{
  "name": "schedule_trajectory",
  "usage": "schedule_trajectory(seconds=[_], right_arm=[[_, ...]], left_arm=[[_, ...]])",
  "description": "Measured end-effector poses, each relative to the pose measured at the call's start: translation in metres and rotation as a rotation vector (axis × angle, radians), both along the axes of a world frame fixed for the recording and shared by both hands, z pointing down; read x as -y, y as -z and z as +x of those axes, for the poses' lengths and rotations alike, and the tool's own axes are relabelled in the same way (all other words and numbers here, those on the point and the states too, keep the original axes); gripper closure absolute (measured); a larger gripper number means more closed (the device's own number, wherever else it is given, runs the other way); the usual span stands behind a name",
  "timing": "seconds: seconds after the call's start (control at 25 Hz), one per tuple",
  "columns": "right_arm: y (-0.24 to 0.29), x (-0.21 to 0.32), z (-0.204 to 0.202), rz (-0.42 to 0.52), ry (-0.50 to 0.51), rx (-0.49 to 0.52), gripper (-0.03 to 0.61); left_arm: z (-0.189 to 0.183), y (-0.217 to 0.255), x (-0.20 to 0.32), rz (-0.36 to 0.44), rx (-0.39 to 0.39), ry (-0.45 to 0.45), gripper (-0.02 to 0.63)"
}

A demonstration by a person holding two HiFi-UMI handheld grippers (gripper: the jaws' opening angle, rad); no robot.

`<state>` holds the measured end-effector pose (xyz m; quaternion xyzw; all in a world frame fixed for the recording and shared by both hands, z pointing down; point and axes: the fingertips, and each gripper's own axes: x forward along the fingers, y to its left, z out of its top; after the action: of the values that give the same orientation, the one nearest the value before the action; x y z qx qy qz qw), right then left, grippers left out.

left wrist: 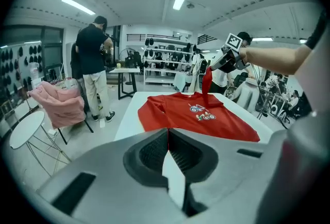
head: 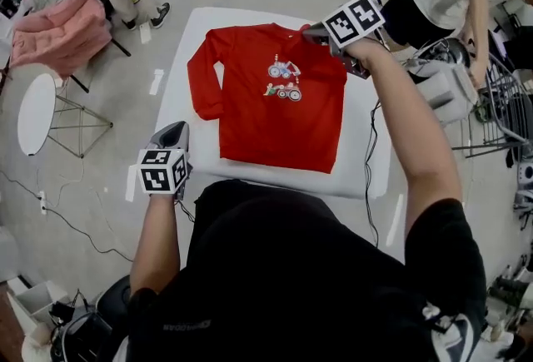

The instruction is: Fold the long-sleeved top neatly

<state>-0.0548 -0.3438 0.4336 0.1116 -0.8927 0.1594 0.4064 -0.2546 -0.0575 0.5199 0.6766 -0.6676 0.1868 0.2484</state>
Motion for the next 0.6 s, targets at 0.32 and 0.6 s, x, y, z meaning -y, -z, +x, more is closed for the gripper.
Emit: schedule_trajectory(seconds=[0.32,0.6], right_arm=[[-0.086,0.003,-0.072,-0.045,0.033,-0.169,0.558],[-0.137,0.013,-0.119,-0.064,0.008,-0.219,0.558]], left_arm=[[-0.044,-0.002,-0.025,-0.014,-0.006,0.067,0.606],[-0.077,-0.017,-0.059,-0.054,-0.010,0.145,0.606]])
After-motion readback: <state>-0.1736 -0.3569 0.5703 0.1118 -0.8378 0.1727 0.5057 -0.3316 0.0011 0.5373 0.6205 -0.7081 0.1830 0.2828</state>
